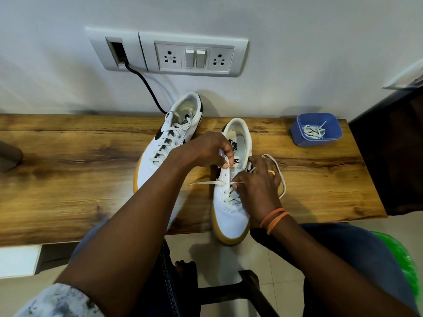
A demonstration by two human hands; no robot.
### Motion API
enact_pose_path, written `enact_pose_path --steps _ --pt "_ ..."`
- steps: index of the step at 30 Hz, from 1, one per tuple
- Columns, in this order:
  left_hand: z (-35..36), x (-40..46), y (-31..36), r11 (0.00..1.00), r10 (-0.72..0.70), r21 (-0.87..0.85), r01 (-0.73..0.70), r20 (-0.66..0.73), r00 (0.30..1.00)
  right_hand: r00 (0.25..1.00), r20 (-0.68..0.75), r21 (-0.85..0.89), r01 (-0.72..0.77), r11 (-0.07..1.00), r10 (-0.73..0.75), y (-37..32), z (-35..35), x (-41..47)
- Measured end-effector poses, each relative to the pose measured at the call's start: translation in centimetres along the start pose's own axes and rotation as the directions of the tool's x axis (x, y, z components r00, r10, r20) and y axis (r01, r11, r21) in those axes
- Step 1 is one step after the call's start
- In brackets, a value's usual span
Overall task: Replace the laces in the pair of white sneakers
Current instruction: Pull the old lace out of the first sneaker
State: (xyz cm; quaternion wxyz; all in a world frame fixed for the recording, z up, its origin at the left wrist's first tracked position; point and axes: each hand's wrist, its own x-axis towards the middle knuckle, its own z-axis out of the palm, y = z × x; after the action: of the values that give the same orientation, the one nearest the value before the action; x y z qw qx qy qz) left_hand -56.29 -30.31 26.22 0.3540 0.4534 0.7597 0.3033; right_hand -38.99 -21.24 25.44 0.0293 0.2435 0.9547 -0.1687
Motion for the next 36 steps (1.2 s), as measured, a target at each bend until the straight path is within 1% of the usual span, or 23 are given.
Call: enact_pose_path --steps 2,4,6,8,12,14,18,22,25,27,29,32,34,36 --pt "0.0 0.1 -0.1 1.000 0.003 0.006 -0.003 0.000 1.000 0.999 -0.028 0.045 -0.014 0.999 0.015 0.8 -1.1 -0.1" --pt "-0.1 0.1 -0.1 1.000 0.000 0.014 0.000 0.001 1.000 0.997 -0.045 0.119 -0.063 0.991 0.068 2.0 -2.6 -0.3" --pt "0.0 0.2 -0.2 1.000 -0.004 0.027 0.004 0.000 1.000 0.992 -0.028 0.199 -0.115 0.973 0.123 3.0 -3.8 -0.5" --pt "0.0 0.2 -0.1 0.999 -0.008 0.043 0.008 0.002 1.000 0.992 -0.009 0.227 -0.121 0.966 0.127 3.2 -4.1 -0.8" --pt "0.1 0.2 -0.1 0.999 -0.015 0.045 0.015 0.001 1.000 1.000 -0.010 0.144 0.004 0.990 -0.003 1.4 -2.0 -1.1" --pt "0.1 0.2 -0.2 0.999 -0.014 0.034 0.014 0.000 1.000 1.000 -0.005 0.110 0.029 0.993 -0.029 0.4 -0.6 -0.8" --pt "0.1 0.2 -0.2 0.999 -0.011 0.031 0.011 -0.009 1.000 1.000 -0.027 0.083 -0.009 0.997 0.011 0.1 0.6 -0.1" --pt "0.0 0.2 -0.1 1.000 -0.012 0.010 0.012 -0.010 1.000 0.992 -0.103 0.086 -0.067 0.994 0.076 1.3 -1.6 -0.4" --pt "0.0 0.1 -0.1 1.000 -0.016 0.018 0.016 -0.004 1.000 0.981 -0.103 0.162 -0.149 0.975 0.167 2.6 -3.3 -0.8" --pt "0.0 0.1 0.0 1.000 -0.014 0.025 0.014 0.000 1.000 0.986 -0.103 0.181 -0.108 0.977 0.128 2.7 -3.4 -0.9" --pt "0.0 0.1 0.0 0.999 -0.008 0.035 0.008 0.002 1.000 0.996 -0.070 0.135 -0.043 0.990 0.052 2.0 -2.7 -0.9" --pt "0.0 0.1 0.0 1.000 -0.013 0.013 0.013 -0.003 1.000 0.999 -0.030 0.077 0.021 0.997 -0.019 0.5 -0.7 -0.5" --pt "0.0 0.1 -0.1 1.000 -0.005 0.011 0.006 -0.008 1.000 0.999 -0.040 0.051 0.011 0.999 -0.009 0.0 0.2 -0.3" --pt "-0.1 0.1 -0.2 1.000 0.002 0.021 -0.002 -0.007 1.000 0.998 -0.052 0.071 -0.027 0.997 0.031 0.1 0.2 -0.1"
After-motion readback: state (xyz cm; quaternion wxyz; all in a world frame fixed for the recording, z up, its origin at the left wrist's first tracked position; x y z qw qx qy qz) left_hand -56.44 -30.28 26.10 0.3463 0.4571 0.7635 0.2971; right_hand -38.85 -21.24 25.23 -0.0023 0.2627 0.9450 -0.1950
